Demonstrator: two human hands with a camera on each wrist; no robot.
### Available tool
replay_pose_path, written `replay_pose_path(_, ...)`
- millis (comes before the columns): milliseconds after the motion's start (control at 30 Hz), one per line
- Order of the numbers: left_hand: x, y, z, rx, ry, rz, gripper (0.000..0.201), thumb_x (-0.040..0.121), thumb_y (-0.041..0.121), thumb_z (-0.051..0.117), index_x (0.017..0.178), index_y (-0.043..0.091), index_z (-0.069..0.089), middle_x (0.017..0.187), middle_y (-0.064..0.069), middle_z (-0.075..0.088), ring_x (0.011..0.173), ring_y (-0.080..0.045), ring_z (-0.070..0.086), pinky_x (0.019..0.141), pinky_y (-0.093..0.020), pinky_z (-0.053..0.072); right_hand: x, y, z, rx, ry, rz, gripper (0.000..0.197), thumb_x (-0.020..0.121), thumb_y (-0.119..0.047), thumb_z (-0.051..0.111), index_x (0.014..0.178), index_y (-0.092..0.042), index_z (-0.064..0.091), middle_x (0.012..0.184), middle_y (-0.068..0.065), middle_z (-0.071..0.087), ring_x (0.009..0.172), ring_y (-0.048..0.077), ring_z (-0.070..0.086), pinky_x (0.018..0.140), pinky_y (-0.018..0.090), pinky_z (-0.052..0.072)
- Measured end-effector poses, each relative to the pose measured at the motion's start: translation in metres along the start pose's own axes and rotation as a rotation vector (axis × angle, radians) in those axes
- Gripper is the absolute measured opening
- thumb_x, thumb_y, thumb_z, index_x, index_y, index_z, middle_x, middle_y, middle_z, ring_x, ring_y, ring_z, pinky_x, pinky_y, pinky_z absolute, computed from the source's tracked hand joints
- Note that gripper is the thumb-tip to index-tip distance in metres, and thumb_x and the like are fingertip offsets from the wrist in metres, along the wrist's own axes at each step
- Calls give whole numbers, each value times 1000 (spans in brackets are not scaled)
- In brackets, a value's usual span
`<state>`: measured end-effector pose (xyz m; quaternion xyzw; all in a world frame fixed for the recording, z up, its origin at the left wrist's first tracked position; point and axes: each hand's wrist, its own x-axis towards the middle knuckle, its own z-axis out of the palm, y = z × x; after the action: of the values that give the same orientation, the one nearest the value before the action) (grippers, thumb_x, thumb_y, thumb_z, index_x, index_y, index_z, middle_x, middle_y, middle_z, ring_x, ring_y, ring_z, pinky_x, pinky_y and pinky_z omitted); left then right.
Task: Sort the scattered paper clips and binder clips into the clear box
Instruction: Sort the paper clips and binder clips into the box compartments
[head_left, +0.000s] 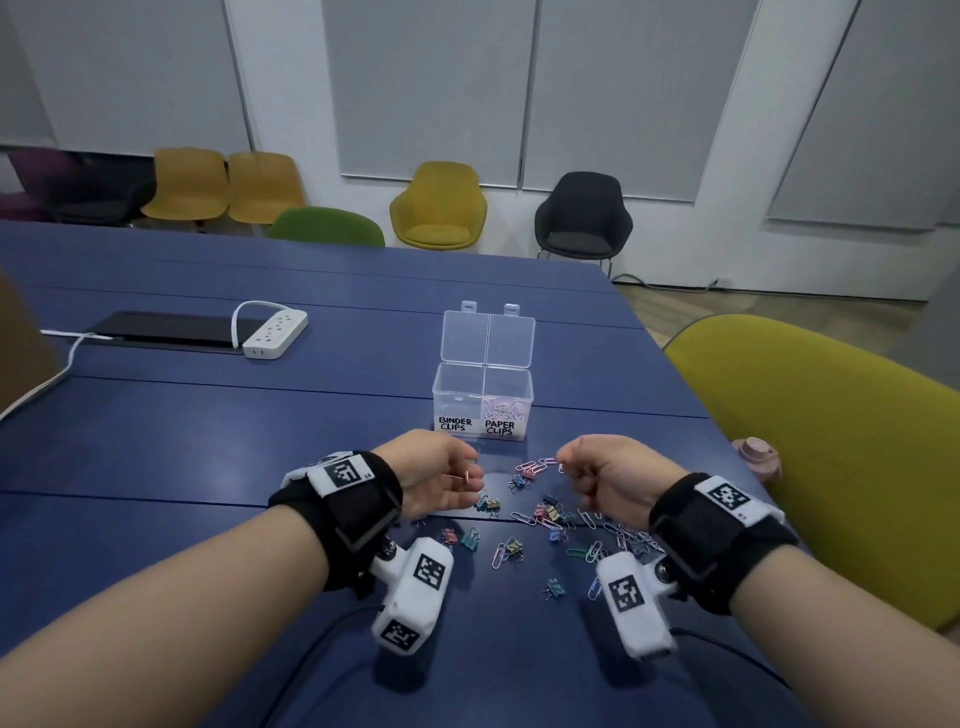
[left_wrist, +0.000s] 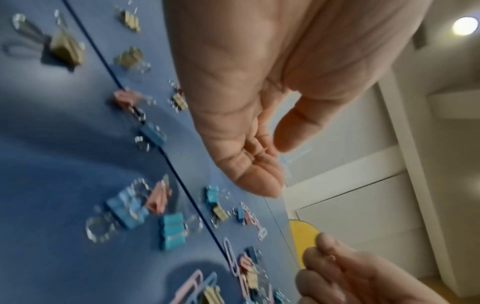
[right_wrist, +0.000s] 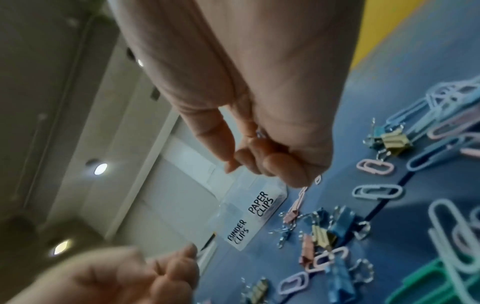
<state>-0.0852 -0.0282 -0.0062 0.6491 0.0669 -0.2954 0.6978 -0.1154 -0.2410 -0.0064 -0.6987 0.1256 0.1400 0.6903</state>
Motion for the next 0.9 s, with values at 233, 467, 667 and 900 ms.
replay_pose_path(233,4,-9,25,1070,5,181,8,77,19,69,78,18,61,69,4,60,60,-14,51,55,-24,45,-1,-5,17,-1339,-30,-165,14,87,-16,52,82,-15,65,96,10,69,78,21,56,68,22,42)
replay_pose_path(467,9,-16,44,1597,-35,258,33,69,26,80,96,10,70,95,-5,71,88,-24,65,70,-28,50,0,-4,19,-1441,-27,-139,18,86,-24,62,76,-12,69,78,5,62,77,23,56,67,25,40)
replay_pose_path(667,15,-5,52,1691,3,340,50,67,32,83,109,12,63,109,-6,66,101,-27,62,76,-32,48,5,-2,28,-1512,-13,-110,17,82,-24,64,88,-10,68,79,10,61,73,26,54,65,27,44)
replay_pose_path(900,23,-2,52,1659,-113,345,35,66,29,83,95,15,69,97,-3,70,82,-19,58,65,-27,41,11,-10,26,-1589,-56,-4,16,74,-16,74,85,-8,66,76,8,63,74,26,57,64,29,46)
